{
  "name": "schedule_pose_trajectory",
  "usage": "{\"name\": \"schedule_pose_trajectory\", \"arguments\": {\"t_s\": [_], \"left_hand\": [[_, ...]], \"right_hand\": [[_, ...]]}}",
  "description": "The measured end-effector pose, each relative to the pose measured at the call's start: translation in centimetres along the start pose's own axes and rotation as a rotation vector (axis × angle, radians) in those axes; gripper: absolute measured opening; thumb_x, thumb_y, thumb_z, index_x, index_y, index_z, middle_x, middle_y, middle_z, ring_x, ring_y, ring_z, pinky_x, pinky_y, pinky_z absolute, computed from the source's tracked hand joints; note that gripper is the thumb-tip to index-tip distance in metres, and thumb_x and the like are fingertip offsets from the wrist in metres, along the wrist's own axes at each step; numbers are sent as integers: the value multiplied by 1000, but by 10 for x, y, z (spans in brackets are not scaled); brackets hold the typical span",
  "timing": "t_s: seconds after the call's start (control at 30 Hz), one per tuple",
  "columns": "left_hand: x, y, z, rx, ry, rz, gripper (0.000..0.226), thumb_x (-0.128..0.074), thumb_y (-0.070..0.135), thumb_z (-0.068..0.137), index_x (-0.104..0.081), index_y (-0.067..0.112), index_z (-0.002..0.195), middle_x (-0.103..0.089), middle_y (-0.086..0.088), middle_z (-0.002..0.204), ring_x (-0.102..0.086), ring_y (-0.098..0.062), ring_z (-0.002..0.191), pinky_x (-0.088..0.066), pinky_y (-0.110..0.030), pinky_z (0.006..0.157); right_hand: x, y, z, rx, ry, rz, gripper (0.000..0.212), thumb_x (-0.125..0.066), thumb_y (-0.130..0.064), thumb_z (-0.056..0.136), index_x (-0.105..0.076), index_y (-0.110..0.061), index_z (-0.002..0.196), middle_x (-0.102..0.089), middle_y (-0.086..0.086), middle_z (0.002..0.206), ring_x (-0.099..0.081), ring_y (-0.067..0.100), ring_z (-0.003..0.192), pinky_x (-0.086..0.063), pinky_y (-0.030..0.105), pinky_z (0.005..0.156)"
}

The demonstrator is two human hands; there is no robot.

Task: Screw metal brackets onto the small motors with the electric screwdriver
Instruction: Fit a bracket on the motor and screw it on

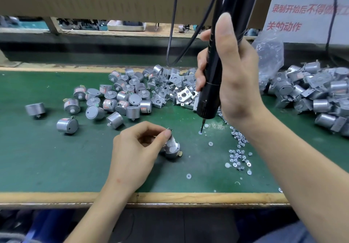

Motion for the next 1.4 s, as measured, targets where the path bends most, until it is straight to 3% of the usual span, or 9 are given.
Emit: {"name": "schedule_pose_trajectory", "arguments": {"t_s": [0.2,0.27,0.33,0.53,0.67,0.8,1.07,1.23,1.4], "left_hand": [[-5,2,-1,-20,-48,60,7,-75,27,85,-74,29,79,-73,13,74,-66,-13,68,-51,-21,66],[-5,2,-1,-27,-50,76,6,-72,28,87,-73,30,82,-73,15,76,-66,-12,69,-51,-21,68],[-4,2,-2,-28,-58,63,2,-71,32,88,-72,31,89,-73,17,82,-67,-11,72,-52,-21,69],[-3,5,-7,-70,-180,113,40,-74,43,71,-64,31,108,-66,24,98,-56,-1,63,-41,-8,61],[-3,9,-7,-118,-203,178,40,-87,28,71,-65,32,104,-67,23,92,-55,3,64,-39,-8,59],[-3,11,-8,-165,-231,197,40,-85,19,74,-68,33,107,-69,15,88,-55,1,65,-38,-8,59],[-3,11,-6,-207,-266,211,47,-84,16,75,-64,47,104,-66,16,86,-57,-2,69,-40,-8,62],[-5,12,-6,-223,-292,198,38,-75,24,74,-67,42,107,-64,11,82,-53,-1,66,-36,-7,60],[-4,12,-6,-236,-299,200,41,-79,18,75,-66,42,106,-58,13,77,-50,0,62,-35,-6,59]], "right_hand": [[-15,0,-7,-8,-40,39,56,-56,-54,85,-56,1,95,-51,1,61,-49,21,46,-42,30,48],[-21,0,-9,-10,-51,57,67,-64,-64,88,-54,3,93,-51,1,60,-48,21,46,-42,30,47],[-26,0,-10,-13,-74,67,75,-63,-73,73,-53,-1,93,-50,1,60,-48,19,44,-42,31,46],[-29,-3,-11,18,-89,97,74,-58,-70,62,-51,-5,94,-49,1,58,-46,18,43,-41,31,45],[-26,-2,-10,14,-67,99,74,-58,-70,60,-51,-5,95,-49,0,58,-47,18,44,-41,32,47],[-28,-2,-12,13,-77,126,70,-59,-69,61,-50,-6,91,-50,0,59,-47,18,44,-42,33,48],[-38,3,-19,-4,-134,140,68,-58,-67,65,-51,-6,93,-49,2,60,-48,20,46,-42,35,49],[-41,6,-22,-10,-158,132,65,-57,-68,67,-50,-7,90,-49,2,58,-48,20,45,-40,37,49],[-43,8,-24,-19,-173,127,67,-57,-68,68,-50,-6,93,-49,1,59,-48,18,45,-40,31,49]]}}
Point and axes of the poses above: each hand's wrist, its own z-axis towards the middle knuckle, its own x-axis out of the back of the hand, y = z × x, the point moved 6 cm from there along z, towards the middle knuckle
